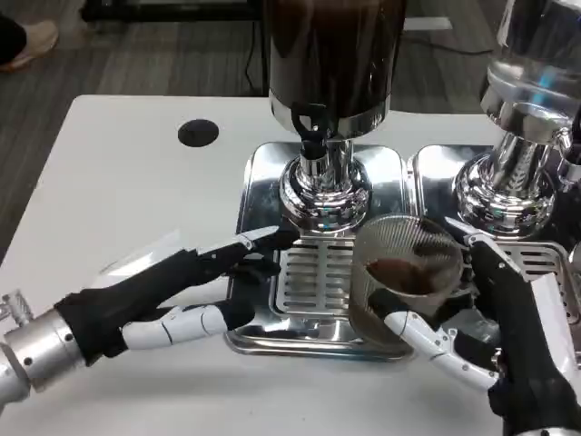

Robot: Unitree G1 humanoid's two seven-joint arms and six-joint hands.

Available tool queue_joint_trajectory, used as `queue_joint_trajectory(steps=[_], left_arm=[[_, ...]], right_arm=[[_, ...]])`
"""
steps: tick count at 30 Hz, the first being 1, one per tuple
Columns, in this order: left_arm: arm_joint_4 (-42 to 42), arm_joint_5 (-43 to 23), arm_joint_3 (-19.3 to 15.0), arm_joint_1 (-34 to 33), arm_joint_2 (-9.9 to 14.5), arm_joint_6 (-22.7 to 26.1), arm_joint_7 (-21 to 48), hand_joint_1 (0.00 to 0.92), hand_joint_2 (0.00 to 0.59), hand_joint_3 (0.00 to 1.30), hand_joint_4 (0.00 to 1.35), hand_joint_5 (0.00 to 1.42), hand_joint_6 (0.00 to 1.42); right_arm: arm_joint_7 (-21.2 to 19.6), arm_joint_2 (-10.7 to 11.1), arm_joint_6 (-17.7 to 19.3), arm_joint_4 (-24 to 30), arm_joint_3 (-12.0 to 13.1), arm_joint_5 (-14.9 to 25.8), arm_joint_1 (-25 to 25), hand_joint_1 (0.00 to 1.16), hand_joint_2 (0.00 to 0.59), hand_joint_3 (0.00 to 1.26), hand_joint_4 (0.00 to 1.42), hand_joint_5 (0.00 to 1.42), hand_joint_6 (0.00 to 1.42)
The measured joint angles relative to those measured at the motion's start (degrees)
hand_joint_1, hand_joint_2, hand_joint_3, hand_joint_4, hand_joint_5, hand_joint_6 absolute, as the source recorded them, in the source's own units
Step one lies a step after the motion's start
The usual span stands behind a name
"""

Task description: Grasp the cup under the faucet to collect the drink, then remove the cup.

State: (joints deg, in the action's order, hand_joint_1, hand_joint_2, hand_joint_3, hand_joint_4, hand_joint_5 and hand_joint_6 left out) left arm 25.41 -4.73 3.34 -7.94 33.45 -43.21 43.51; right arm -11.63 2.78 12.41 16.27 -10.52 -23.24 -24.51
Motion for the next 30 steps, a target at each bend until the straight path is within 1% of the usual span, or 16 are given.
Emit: queue_joint_trajectory(steps=[9,12,19,30], left_arm=[[-5.6,-1.9,-1.8,4.3,0.6,3.1,0.0,0.0,0.114,0.1,0.09,0.19,0.27],[-7.2,-2.7,-2.7,5.7,1.4,3.6,0.0,0.0,0.115,0.11,0.09,0.19,0.27],[-9.0,-3.6,-2.8,7.1,1.6,4.4,0.2,0.0,0.117,0.11,0.09,0.19,0.27],[-9.0,-3.6,-2.8,7.5,1.7,4.5,0.3,0.0,0.12,0.11,0.09,0.19,0.28]], right_arm=[[1.4,-0.1,0.0,2.6,-1.2,0.2,-3.5,0.68,0.221,0.4,0.56,0.69,0.79],[1.7,-0.1,0.0,3.6,-1.7,0.3,-5.0,0.69,0.223,0.41,0.56,0.69,0.79],[1.8,-0.3,0.0,3.7,-2.1,0.3,-5.7,0.69,0.225,0.41,0.57,0.69,0.79],[1.8,-0.3,0.0,3.7,-2.0,0.3,-5.7,0.69,0.226,0.41,0.57,0.69,0.79]])
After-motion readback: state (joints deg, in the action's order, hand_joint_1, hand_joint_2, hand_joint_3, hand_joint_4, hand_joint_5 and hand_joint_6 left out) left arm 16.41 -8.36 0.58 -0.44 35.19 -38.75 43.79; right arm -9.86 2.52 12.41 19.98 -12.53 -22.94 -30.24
